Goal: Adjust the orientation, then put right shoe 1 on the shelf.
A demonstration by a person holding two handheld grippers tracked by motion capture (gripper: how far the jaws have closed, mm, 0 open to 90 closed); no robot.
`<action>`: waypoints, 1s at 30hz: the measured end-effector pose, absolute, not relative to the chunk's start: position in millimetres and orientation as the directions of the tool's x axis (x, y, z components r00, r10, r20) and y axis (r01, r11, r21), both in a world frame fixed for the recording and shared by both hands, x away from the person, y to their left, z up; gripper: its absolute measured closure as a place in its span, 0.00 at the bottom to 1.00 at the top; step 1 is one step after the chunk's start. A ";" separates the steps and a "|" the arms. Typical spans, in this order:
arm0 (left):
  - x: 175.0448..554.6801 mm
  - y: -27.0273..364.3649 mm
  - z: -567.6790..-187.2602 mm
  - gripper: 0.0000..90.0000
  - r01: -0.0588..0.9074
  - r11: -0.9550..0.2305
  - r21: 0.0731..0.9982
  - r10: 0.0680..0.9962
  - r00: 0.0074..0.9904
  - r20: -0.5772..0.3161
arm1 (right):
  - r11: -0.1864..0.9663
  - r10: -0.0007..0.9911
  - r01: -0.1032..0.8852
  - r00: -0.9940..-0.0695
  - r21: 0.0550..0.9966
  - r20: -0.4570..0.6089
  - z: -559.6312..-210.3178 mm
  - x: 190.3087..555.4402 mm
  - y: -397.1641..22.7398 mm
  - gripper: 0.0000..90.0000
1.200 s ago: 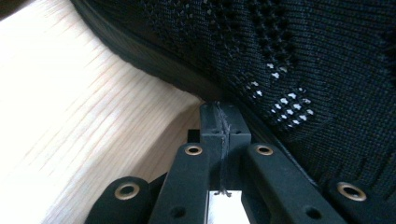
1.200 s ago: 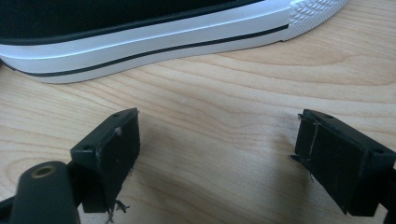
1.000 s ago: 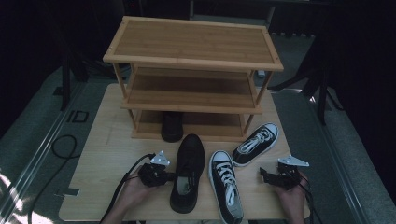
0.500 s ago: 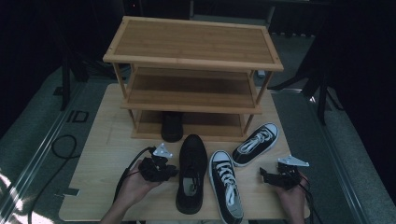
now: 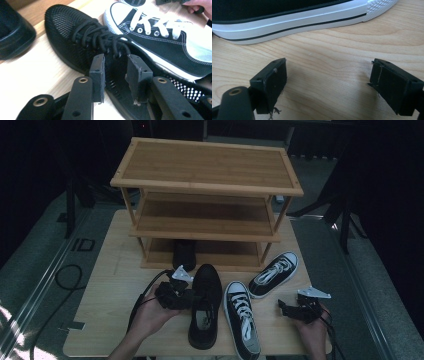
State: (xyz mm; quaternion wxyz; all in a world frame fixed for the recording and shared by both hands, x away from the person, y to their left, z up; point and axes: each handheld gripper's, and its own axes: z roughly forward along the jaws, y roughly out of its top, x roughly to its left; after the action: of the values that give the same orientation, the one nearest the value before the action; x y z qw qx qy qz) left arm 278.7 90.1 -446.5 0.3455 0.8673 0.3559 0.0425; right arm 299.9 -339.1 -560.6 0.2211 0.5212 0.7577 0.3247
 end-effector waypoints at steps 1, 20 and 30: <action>279.5 88.9 -447.1 0.75 0.590 -0.511 0.626 0.651 0.741 -0.167 | 0.246 0.933 0.646 -0.359 0.722 0.003 -560.6 299.9 -339.1 0.15; 276.6 71.8 -460.3 0.77 0.627 -0.522 0.579 0.671 0.720 -0.175 | 0.246 0.933 0.646 -0.359 0.723 0.003 -560.6 299.9 -339.1 0.15; 283.5 82.9 -456.2 0.98 0.637 -0.490 0.596 0.693 0.699 -0.178 | 0.247 0.933 0.645 -0.361 0.723 0.003 -560.6 299.9 -339.1 0.15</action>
State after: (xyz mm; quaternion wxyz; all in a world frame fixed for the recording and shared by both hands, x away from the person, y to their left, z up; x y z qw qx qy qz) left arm 283.5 82.9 -456.2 0.3264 0.8620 0.3856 0.0426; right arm 299.9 -339.1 -560.6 0.2211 0.5204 0.7582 0.3248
